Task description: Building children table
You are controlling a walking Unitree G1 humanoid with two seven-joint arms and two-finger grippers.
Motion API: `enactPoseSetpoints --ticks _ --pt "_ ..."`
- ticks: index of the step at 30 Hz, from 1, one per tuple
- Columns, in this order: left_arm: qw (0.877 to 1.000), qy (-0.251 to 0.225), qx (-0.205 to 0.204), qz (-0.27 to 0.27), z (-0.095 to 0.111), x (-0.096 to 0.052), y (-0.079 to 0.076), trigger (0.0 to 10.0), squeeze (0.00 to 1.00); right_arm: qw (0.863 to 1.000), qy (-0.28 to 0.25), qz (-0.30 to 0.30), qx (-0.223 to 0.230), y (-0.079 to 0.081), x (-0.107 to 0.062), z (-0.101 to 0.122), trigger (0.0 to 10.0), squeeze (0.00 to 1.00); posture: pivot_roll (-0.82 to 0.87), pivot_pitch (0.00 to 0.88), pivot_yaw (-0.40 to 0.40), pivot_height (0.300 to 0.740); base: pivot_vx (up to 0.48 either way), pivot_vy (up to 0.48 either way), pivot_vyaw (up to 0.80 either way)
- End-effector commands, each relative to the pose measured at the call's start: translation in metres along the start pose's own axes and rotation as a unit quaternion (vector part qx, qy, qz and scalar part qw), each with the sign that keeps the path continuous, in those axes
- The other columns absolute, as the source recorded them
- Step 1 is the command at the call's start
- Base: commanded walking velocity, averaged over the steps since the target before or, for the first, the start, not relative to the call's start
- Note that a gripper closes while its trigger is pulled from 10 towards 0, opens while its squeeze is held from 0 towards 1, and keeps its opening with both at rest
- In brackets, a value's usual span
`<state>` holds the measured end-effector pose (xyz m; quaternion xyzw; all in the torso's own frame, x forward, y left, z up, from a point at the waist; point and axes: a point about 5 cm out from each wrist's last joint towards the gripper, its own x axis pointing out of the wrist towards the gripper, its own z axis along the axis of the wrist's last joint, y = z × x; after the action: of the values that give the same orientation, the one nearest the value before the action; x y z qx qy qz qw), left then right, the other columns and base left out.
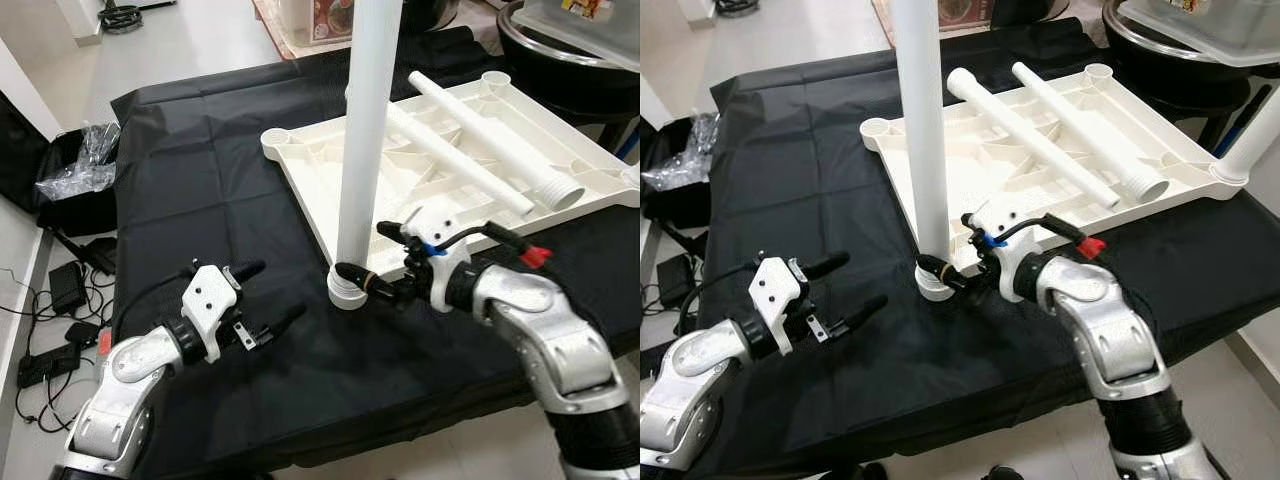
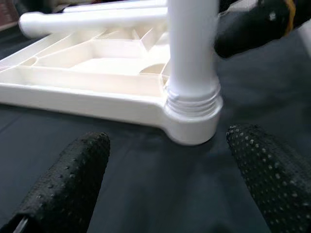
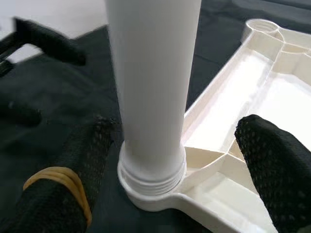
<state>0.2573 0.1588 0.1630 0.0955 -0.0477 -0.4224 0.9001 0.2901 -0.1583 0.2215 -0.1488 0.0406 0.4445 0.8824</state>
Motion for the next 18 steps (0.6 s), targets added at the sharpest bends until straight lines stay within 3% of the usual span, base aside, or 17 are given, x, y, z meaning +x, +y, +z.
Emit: enactPoseSetpoints --ticks 1,3,4,8,17,18 --pt "1.000 -0.009 -0.006 -0.015 0.007 -0.005 0.001 10.0 0.00 0.998 -0.016 0.059 0.012 0.008 0.002 0.003 10.0 0.14 -0.05 0.188 0.019 0.740 0.000 0.000 0.00" --pt "1.000 -0.010 -0.007 -0.017 0.008 -0.005 0.001 10.0 0.00 0.998 -0.017 0.066 0.014 0.008 0.002 0.003 10.0 0.14 -0.05 0.188 0.019 0.740 0.000 0.000 0.00" --pt "0.999 -0.025 -0.015 -0.034 0.016 -0.010 0.002 10.0 0.00 0.997 -0.022 0.073 0.013 0.008 0.003 0.005 10.0 0.00 -0.05 0.185 0.015 0.740 0.000 0.000 0.00" --pt "0.996 -0.051 -0.018 -0.074 0.035 -0.026 0.006 10.0 0.00 0.997 -0.030 0.077 0.004 0.004 0.007 0.008 10.0 0.00 -0.05 0.181 0.010 0.740 0.000 0.000 0.00" --pt "0.995 -0.055 -0.010 -0.079 0.047 -0.043 0.015 10.0 0.00 0.998 -0.050 0.044 -0.012 -0.007 0.022 0.015 10.0 0.00 -0.04 0.172 0.000 0.740 0.000 0.000 0.00" --pt "0.995 -0.056 -0.009 -0.078 0.049 -0.045 0.015 10.0 0.00 0.997 -0.058 0.044 -0.008 -0.008 0.024 0.017 0.0 0.00 -0.04 0.166 -0.004 0.740 0.000 0.000 0.00"
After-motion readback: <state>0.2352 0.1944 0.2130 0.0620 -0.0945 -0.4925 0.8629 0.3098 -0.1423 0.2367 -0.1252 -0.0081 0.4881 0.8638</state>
